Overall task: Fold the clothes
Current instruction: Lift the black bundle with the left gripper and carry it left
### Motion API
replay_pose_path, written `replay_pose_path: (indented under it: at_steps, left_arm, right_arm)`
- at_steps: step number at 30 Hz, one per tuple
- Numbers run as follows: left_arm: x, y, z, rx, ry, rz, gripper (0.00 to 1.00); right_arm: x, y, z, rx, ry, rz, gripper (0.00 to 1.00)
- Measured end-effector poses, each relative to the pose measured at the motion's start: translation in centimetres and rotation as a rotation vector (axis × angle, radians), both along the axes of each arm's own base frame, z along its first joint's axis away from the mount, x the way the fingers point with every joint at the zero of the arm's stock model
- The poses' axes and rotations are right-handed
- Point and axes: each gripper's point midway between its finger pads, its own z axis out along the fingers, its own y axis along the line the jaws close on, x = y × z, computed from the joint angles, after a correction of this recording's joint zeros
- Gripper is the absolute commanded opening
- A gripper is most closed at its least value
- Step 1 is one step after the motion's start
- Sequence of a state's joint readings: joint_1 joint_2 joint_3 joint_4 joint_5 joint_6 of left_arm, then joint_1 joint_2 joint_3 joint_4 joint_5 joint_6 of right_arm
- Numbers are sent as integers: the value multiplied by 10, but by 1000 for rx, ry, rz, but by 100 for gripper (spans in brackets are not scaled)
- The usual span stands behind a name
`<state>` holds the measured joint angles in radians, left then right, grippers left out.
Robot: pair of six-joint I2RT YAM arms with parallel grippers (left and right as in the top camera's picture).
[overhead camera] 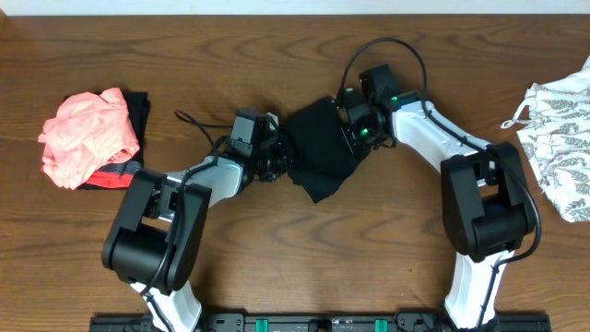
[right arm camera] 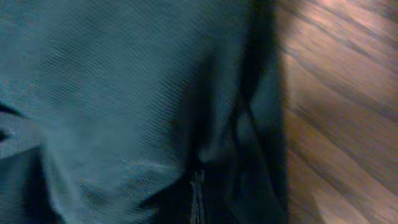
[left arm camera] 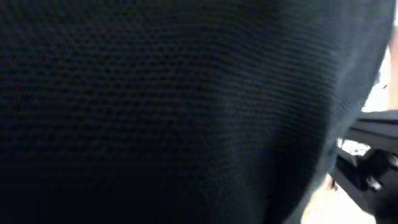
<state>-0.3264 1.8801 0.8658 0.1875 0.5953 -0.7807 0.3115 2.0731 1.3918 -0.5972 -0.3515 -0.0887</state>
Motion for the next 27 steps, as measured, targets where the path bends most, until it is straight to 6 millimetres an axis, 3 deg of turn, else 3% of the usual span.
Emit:
replay_pose_path:
  at_steps: [5,9,11,14,21,27]
  left_arm:
    - [9,16,35,13,-99,34,6]
    - [28,40,77,29,-225,114,6]
    - [35,53,93,43,-275,155,6]
    - [42,69,108,71,-328,197,6]
    - [48,116,111,168,-290,255,6]
    - [74,160,147,214,-358,326,6]
  right_arm:
    - [12,-26,16,2,-24,-68,6]
    - [24,-49,59,20,-113,-124,4]
    - [28,-59,86,32,-169,-148,4]
    - [26,-66,109,41,-211,-161,3]
    - [18,-67,107,33,-176,-161,1]
    - [15,-67,106,30,-166,-162,1]
